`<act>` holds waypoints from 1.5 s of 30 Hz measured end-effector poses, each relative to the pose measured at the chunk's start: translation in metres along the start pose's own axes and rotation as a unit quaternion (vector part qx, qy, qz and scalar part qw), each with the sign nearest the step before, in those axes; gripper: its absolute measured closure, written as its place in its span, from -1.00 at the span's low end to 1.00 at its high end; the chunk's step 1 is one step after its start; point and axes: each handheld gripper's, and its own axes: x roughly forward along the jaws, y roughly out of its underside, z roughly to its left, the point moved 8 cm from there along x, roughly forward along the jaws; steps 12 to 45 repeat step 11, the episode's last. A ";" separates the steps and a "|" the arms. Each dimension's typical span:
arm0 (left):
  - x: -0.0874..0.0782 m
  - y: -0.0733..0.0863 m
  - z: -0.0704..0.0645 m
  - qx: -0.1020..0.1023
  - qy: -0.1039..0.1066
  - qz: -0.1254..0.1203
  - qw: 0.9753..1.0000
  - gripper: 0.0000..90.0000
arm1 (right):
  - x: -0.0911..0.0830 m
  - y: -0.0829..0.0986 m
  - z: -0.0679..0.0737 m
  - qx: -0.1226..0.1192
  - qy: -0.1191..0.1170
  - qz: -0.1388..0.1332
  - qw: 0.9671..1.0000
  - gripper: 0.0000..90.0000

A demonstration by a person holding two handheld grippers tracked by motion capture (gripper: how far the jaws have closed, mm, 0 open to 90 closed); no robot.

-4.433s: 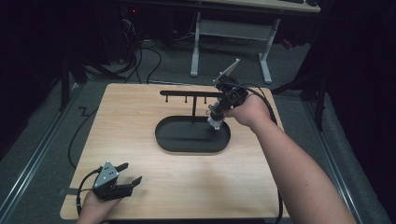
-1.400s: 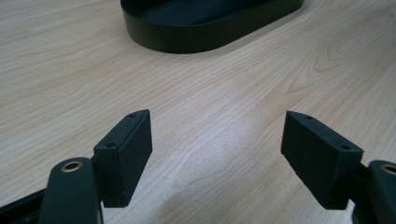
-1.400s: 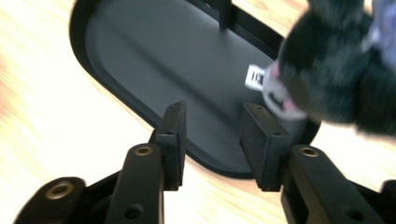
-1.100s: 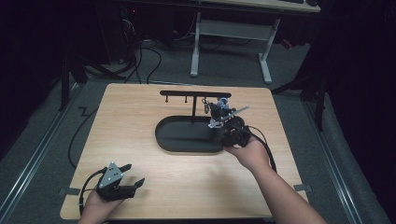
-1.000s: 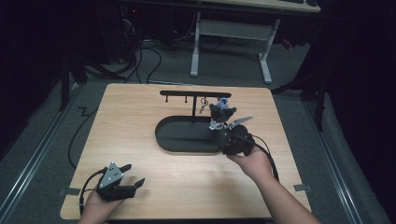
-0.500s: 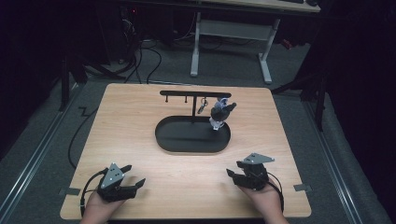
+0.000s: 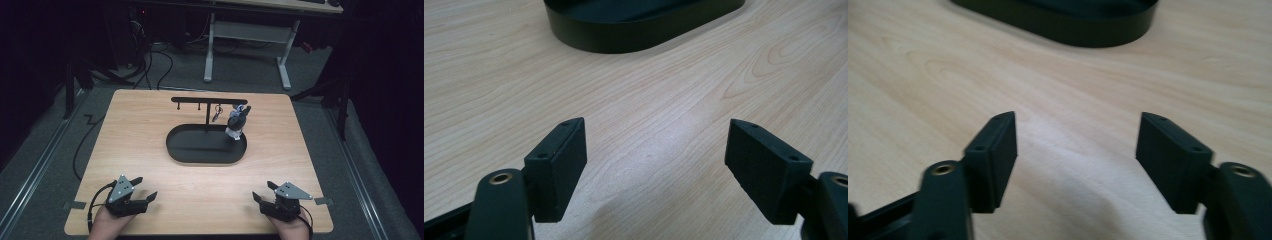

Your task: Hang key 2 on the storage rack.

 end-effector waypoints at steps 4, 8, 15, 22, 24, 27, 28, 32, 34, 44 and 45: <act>0.004 -0.001 -0.004 0.003 0.002 0.004 1.000 -0.44 | 0.001 0.001 0.000 0.014 -0.010 -0.003 1.000 -0.34; 0.005 -0.001 -0.005 0.007 0.001 0.005 1.000 -0.44 | 0.002 0.001 0.001 0.008 -0.012 -0.004 1.000 -0.34; 0.004 -0.001 -0.004 0.003 0.000 0.002 1.000 -0.44 | 0.001 0.000 0.001 0.014 -0.014 -0.010 1.000 -0.36; 0.004 -0.001 -0.004 0.003 0.000 0.002 1.000 -0.44 | 0.001 0.000 0.001 0.014 -0.014 -0.010 1.000 -0.36; 0.004 -0.001 -0.004 0.003 0.000 0.002 1.000 -0.44 | 0.001 0.000 0.001 0.014 -0.014 -0.010 1.000 -0.36; 0.004 -0.001 -0.004 0.003 0.000 0.002 1.000 -0.44 | 0.001 0.000 0.001 0.014 -0.014 -0.010 1.000 -0.36; 0.004 -0.001 -0.004 0.003 0.000 0.002 1.000 -0.44 | 0.001 0.000 0.001 0.014 -0.014 -0.010 1.000 -0.36; 0.004 -0.001 -0.004 0.003 0.000 0.002 1.000 -0.44 | 0.001 0.000 0.001 0.014 -0.014 -0.010 1.000 -0.36; 0.004 -0.001 -0.004 0.003 0.000 0.002 1.000 -0.44 | 0.001 0.000 0.001 0.014 -0.014 -0.010 1.000 -0.36; 0.004 -0.001 -0.004 0.003 0.000 0.002 1.000 -0.44 | 0.001 0.000 0.001 0.014 -0.014 -0.010 1.000 -0.36; 0.004 -0.001 -0.004 0.003 0.000 0.002 1.000 -0.44 | 0.001 0.000 0.001 0.014 -0.014 -0.010 1.000 -0.36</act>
